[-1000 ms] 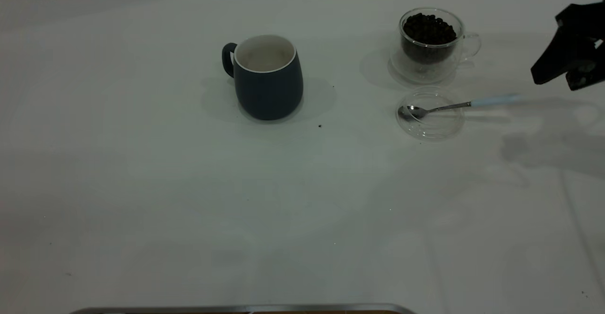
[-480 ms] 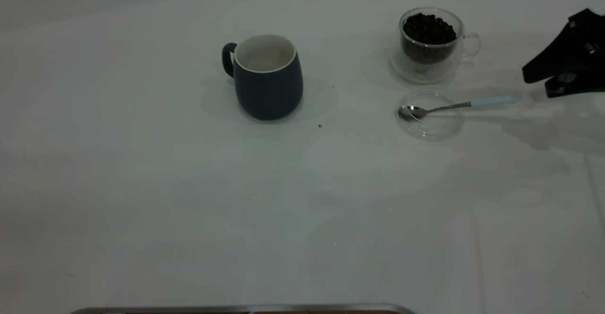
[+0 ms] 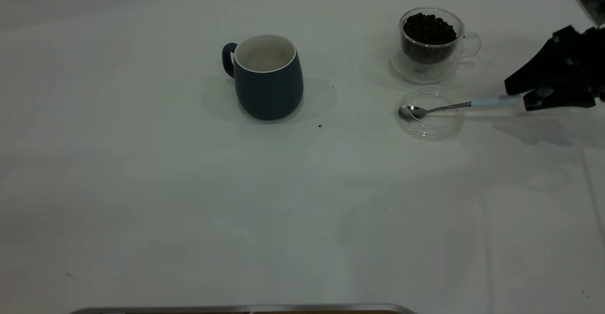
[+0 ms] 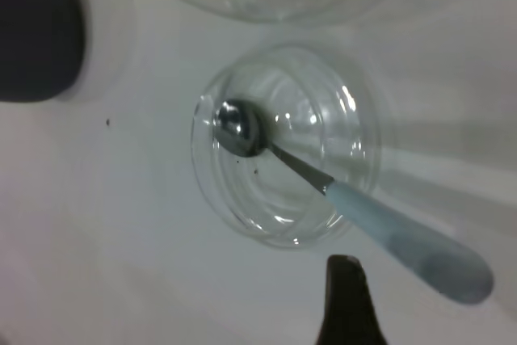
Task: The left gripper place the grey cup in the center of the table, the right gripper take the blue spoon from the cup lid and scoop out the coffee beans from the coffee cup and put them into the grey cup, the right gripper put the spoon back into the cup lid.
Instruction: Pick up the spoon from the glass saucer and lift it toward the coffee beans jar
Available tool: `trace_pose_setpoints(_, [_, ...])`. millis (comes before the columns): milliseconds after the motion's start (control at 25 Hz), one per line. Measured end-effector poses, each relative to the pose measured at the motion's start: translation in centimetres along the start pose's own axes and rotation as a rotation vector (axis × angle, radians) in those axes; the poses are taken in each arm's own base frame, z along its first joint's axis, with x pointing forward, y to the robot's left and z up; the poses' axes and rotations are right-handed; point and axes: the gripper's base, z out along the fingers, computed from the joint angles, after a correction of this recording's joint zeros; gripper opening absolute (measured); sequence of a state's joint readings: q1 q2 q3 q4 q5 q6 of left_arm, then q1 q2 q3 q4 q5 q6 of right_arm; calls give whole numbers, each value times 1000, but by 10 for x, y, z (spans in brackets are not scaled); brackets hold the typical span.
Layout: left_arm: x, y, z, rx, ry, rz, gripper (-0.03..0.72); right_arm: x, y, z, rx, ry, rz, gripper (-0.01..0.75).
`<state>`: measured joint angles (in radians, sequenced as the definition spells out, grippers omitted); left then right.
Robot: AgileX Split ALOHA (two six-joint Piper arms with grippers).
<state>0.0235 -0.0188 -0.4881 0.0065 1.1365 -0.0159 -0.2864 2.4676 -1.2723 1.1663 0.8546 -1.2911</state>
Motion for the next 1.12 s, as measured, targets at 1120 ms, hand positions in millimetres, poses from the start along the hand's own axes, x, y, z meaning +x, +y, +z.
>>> trace_pose_setpoints(1120, [0, 0, 0, 0, 0, 0, 508, 3, 9, 37, -100, -11, 13, 509])
